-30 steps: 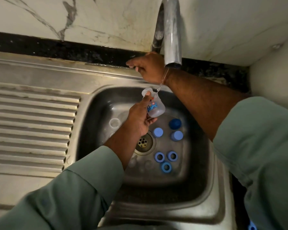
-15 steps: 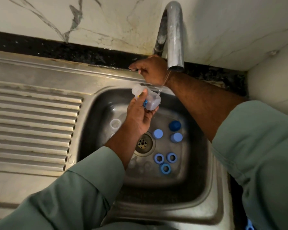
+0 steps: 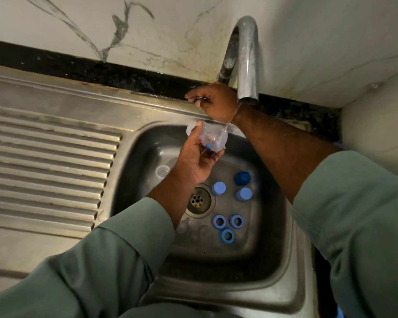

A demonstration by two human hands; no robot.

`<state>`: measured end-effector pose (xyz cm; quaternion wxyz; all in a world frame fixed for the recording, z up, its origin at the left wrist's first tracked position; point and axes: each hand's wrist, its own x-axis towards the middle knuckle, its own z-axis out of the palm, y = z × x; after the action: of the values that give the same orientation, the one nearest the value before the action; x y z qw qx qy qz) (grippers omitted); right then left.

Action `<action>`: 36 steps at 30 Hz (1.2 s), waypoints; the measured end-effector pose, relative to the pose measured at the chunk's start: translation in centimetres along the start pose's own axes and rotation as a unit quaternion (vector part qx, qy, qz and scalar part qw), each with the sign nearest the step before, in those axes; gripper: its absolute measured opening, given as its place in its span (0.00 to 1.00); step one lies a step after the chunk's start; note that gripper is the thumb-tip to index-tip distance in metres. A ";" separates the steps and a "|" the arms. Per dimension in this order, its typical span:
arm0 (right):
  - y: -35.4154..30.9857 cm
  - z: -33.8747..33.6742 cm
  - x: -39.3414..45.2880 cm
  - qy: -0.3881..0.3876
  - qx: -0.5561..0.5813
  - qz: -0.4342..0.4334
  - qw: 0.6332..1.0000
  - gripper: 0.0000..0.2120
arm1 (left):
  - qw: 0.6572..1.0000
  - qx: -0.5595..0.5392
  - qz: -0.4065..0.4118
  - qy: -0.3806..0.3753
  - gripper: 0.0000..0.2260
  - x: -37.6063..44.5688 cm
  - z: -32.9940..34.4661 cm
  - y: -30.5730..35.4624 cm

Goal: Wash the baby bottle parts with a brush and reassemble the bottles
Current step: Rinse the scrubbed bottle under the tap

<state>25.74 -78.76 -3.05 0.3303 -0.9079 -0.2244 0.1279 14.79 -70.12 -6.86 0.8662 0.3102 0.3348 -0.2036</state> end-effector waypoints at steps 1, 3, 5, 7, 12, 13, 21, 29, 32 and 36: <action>0.0 0.0 0.0 0.001 0.002 -0.002 1.000 0.17 | 1.000 0.001 0.001 0.005 0.15 0.0 0.2 0.0; -0.1 -0.2 -0.1 0.001 0.002 -0.006 1.000 0.16 | 1.000 -0.012 0.005 0.018 0.17 0.2 0.2 -0.1; -0.1 -0.2 0.0 0.001 -0.002 -0.009 1.000 0.16 | 1.000 -0.021 0.010 0.018 0.15 0.5 0.0 -0.3; -0.2 -0.2 0.0 0.002 -0.004 -0.012 1.000 0.16 | 1.000 -0.012 0.011 0.021 0.12 0.6 -0.3 -0.8; -0.4 -0.2 -0.1 0.006 -0.005 -0.014 1.000 0.15 | 0.999 0.007 -0.002 0.031 0.14 0.6 -0.5 -1.2; -0.4 -0.2 -0.1 0.006 -0.009 -0.013 1.000 0.15 | 1.000 0.003 -0.006 0.023 0.13 0.6 -0.4 -1.2; -0.2 -0.3 0.2 -0.011 -0.073 0.004 0.997 0.17 | 0.997 0.069 0.014 -0.011 0.19 0.3 -0.4 -1.8; 0.6 0.0 0.6 -0.048 -0.135 0.025 0.989 0.20 | 0.999 0.007 -0.030 -0.013 0.16 -0.5 -0.3 -1.8; 0.2 -0.2 0.7 -0.050 -0.153 0.012 0.987 0.21 | 0.999 0.023 -0.027 0.001 0.19 -0.6 0.2 -1.5; -0.2 -0.4 0.5 -0.055 -0.155 -0.007 0.986 0.20 | 1.000 0.015 0.010 0.021 0.18 -0.3 0.3 -1.5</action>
<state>26.30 -78.62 -2.64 0.1742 -0.9381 -0.2655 0.1388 13.87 -71.34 -7.03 0.8563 0.3310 0.3462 -0.1934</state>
